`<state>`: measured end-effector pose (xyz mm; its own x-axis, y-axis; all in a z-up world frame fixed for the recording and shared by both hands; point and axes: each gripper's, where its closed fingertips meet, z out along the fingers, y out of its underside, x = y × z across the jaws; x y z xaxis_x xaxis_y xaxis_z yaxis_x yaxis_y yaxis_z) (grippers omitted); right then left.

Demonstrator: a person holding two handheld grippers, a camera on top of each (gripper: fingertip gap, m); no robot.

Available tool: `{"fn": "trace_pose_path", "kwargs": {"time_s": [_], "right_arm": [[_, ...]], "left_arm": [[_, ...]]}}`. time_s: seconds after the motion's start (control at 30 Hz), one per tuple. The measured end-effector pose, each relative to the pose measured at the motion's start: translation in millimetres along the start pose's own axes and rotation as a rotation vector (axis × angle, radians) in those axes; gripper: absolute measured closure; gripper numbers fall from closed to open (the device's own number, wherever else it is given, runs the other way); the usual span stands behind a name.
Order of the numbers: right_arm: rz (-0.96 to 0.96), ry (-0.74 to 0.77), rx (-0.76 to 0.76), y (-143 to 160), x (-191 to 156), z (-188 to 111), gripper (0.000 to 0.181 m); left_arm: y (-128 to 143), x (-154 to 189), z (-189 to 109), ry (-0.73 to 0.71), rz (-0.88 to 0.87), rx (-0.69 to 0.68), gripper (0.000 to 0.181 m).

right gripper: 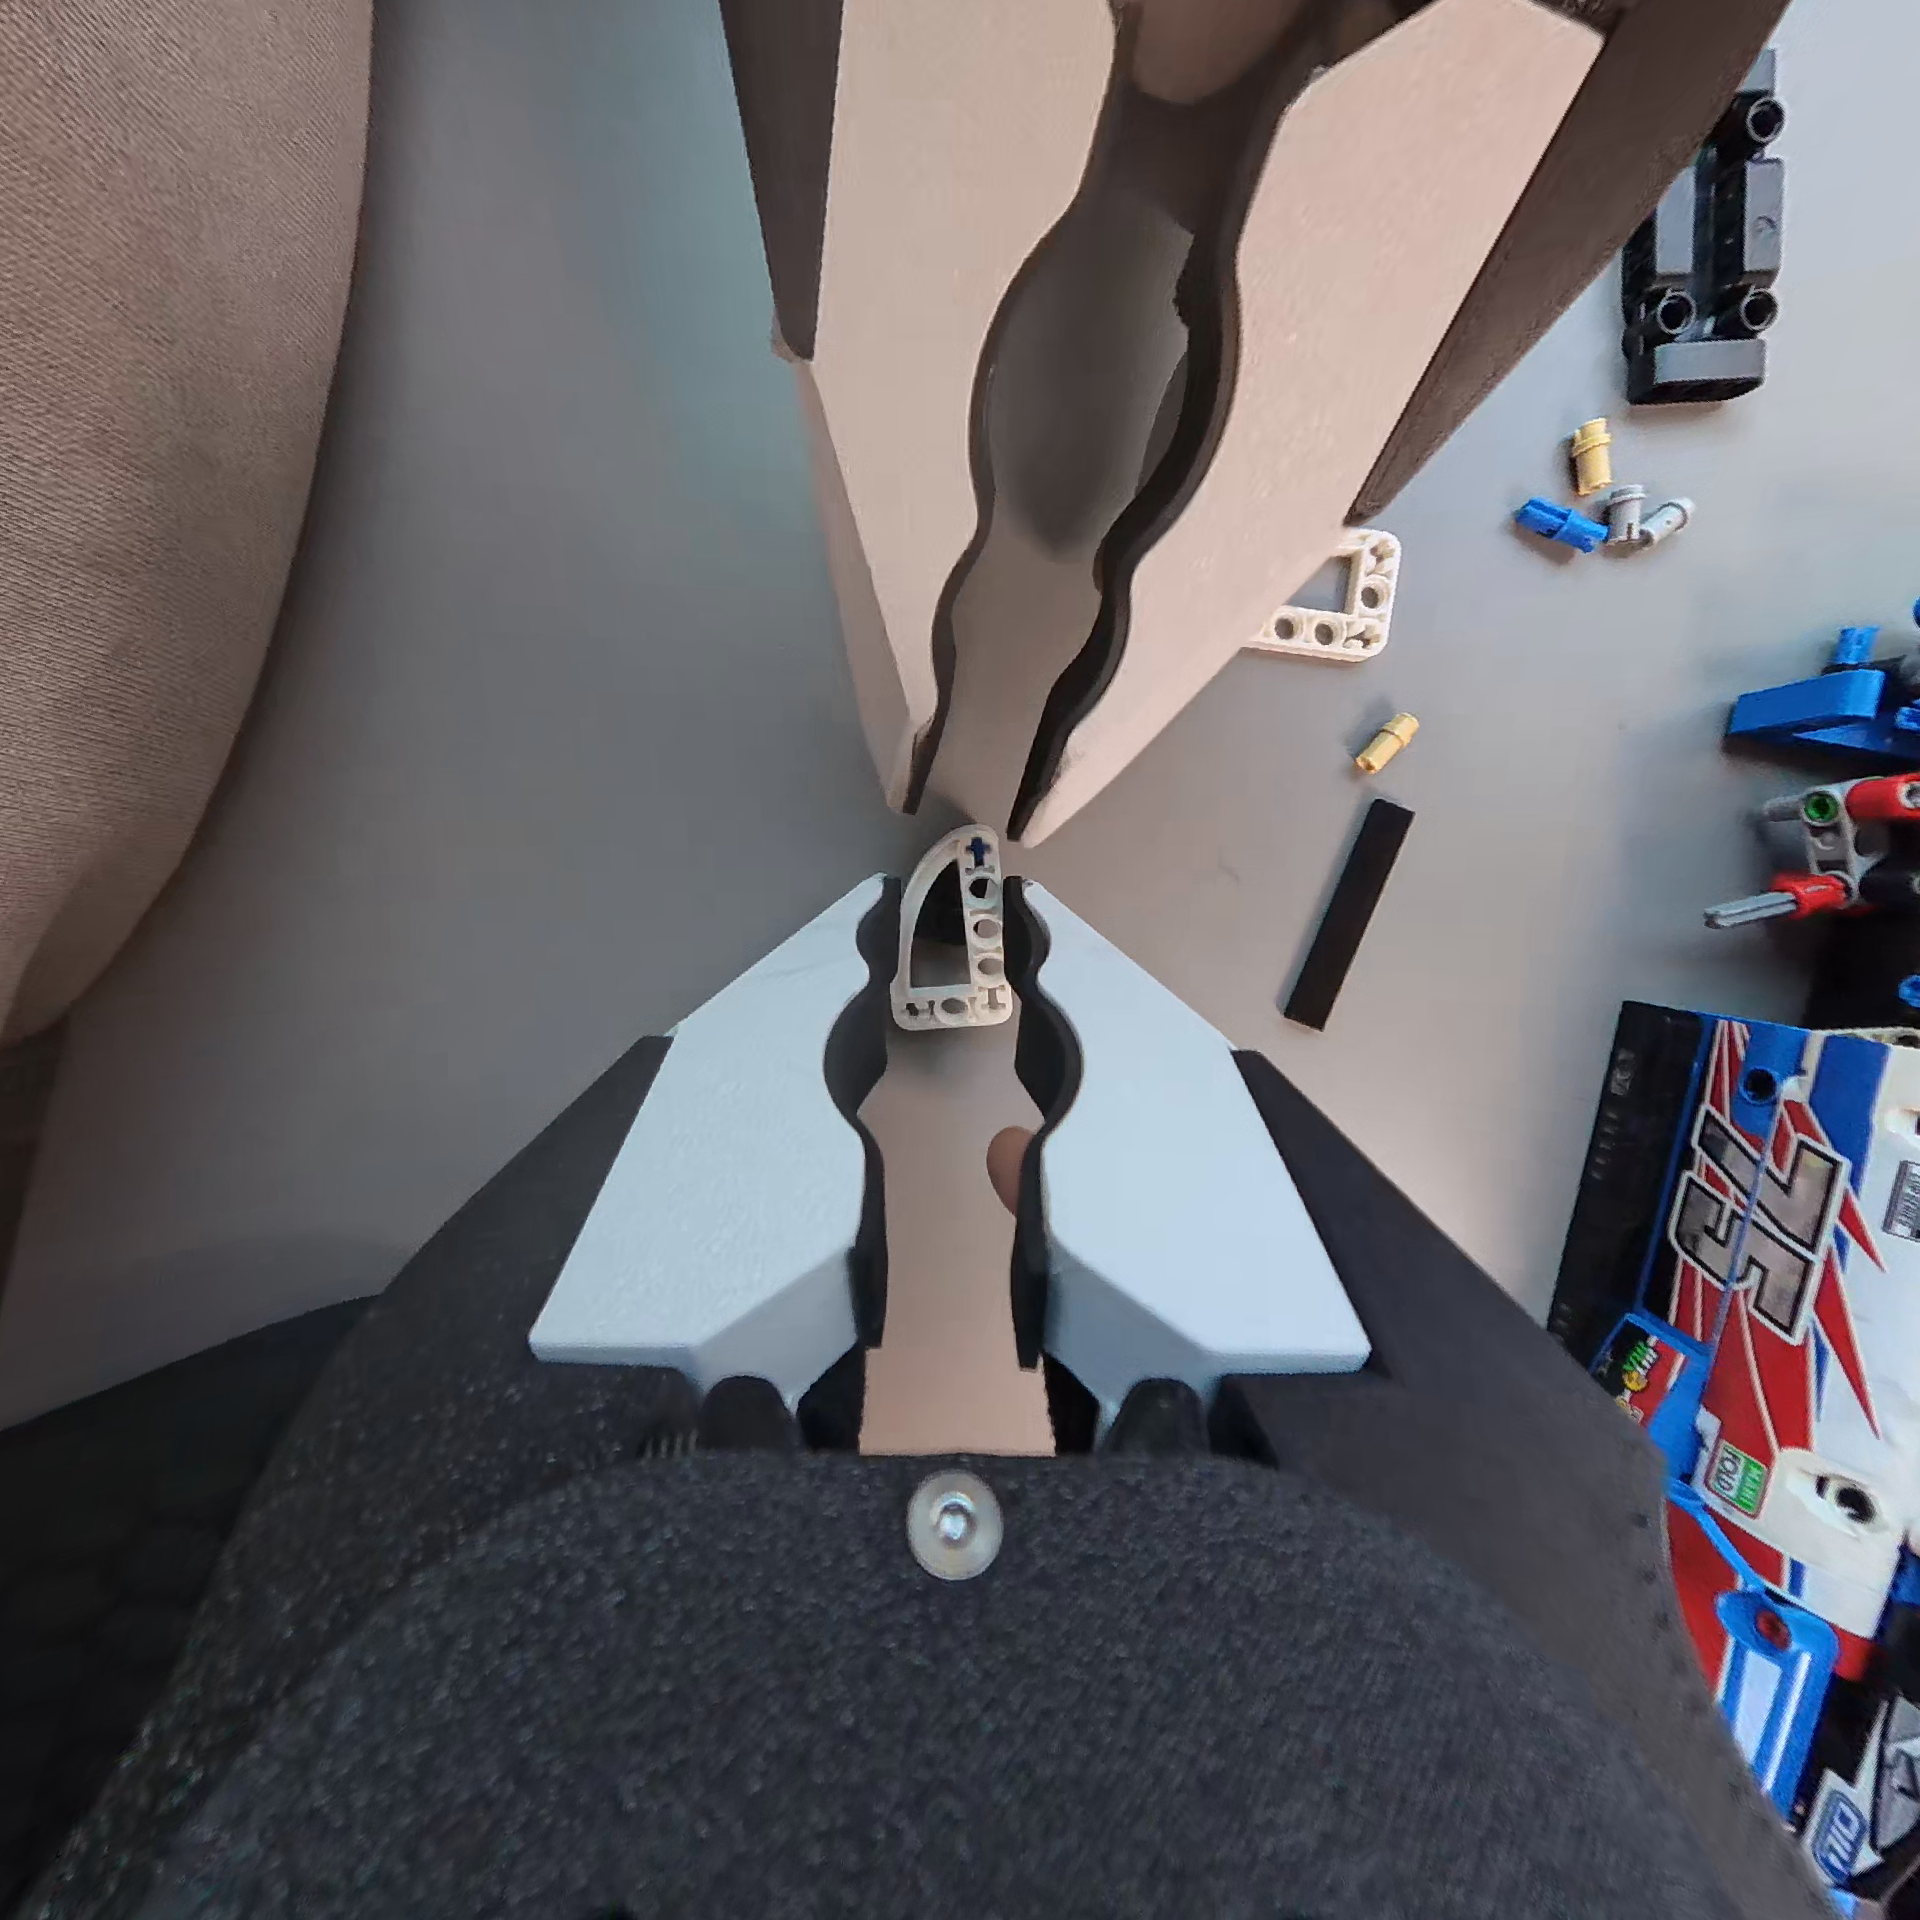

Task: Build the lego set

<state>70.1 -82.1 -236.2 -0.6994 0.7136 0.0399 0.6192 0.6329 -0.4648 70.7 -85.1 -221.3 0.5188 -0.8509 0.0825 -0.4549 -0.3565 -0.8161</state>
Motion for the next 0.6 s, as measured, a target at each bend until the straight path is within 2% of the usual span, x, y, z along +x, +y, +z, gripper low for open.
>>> {"fn": "trace_pose_path", "kwargs": {"time_s": [0.13, 0.37, 0.47, 0.6], "right_arm": [[-0.001, 0.002, -0.006, -1, 0, 1, 0.165], [0.003, 0.011, -0.016, -1, 0, 1, 0.165], [-0.004, 0.019, -0.001, -3, 0, 0, 0.166], [-0.019, 0.01, -0.004, -3, -3, 1, 0.166]], "left_arm": [[0, -3, 5, -0.027, -0.029, 0.009, 0.174], [2, -3, 5, -0.038, -0.013, 0.0, 0.175], [16, -3, 8, -0.061, 0.031, -0.083, 0.181], [14, -2, 8, -0.076, 0.048, -0.068, 0.181]]}}
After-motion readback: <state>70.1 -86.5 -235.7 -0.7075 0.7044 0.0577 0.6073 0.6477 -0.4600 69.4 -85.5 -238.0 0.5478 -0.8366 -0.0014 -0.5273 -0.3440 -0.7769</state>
